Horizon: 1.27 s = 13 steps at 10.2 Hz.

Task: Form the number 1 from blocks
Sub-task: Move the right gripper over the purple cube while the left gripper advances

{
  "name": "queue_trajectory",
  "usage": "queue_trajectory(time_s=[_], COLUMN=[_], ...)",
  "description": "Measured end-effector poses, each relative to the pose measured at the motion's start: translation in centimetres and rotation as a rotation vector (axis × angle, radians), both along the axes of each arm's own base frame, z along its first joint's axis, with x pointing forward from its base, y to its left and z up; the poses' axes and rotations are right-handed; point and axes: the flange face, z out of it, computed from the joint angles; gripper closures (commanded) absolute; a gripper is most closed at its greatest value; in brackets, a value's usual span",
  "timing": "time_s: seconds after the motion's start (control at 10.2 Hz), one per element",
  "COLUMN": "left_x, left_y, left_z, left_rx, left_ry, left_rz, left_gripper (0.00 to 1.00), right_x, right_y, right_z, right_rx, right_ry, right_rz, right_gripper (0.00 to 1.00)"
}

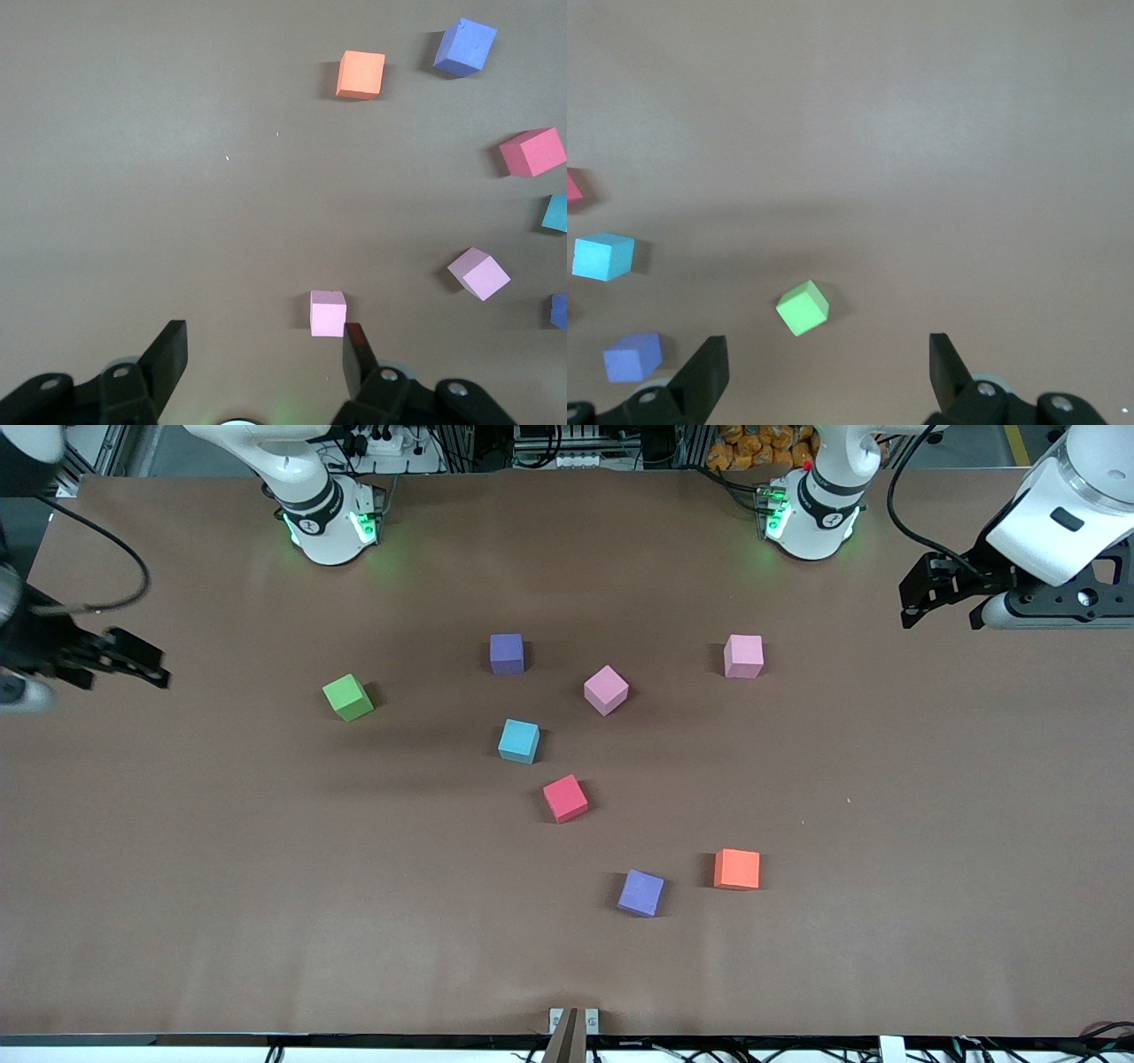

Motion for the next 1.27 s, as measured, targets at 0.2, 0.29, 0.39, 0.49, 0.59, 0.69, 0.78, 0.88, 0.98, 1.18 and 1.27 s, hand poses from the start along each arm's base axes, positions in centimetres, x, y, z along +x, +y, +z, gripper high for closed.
queue_trajectory(time_s=[0.2, 0.29, 0.39, 0.49, 0.59, 0.69, 0.78, 0.88, 0.98, 1.18, 1.27], left_x=[0.0, 0.1, 0.3, 0.8, 1.4, 2.1, 3.0, 3.7, 4.3, 5.2, 5.8], left_y=[0.0, -0.1, -0.2, -0.4, -0.9, -1.9, -3.1, -4.5, -5.9, -8.2, -9.0], left_z=[0.0, -0.2, -0.6, -1.5, -2.9, -4.7, -6.9, -9.1, -11.3, -15.3, -17.7], left_rx=[0.0, 0.0, 0.001, 0.003, 0.004, 0.007, 0.005, 0.002, 0.001, -0.039, -0.071], left_ry=[0.0, 0.002, 0.011, 0.027, 0.053, 0.085, 0.118, 0.15, 0.18, 0.247, 0.289], left_rz=[-0.001, -0.001, -0.003, -0.005, -0.008, -0.013, -0.023, -0.031, -0.033, -0.017, -0.006], left_gripper=[0.21, 0.21, 0.21, 0.21, 0.21, 0.21, 0.21, 0.21, 0.21, 0.21, 0.21], right_x=[-1.7, -2.3, -2.6, -2.7, -2.7, -2.7, -2.6, -2.4, -2.2, -1.9, -1.5], right_y=[-0.3, -0.1, -0.1, 0.0, 0.2, 0.6, 1.6, 3.1, 5.3, 9.5, 11.2], right_z=[1.1, 1.5, 1.8, 1.7, 1.4, 1.1, 0.8, 0.6, -0.1, -2.0, -3.5], right_rx=[0.0, 0.0, 0.0, 0.0, 0.0, 0.001, 0.002, 0.002, 0.002, 0.004, 0.004], right_ry=[0.0, -0.005, -0.009, -0.007, -0.001, 0.004, 0.002, -0.006, -0.006, 0.011, 0.025], right_rz=[0.001, 0.004, 0.005, 0.006, 0.009, 0.018, 0.036, 0.065, 0.103, 0.174, 0.204], right_gripper=[0.0, 0.0, 0.0, 0.0, 0.0, 0.0, 0.0, 0.0, 0.0, 0.0, 0.0])
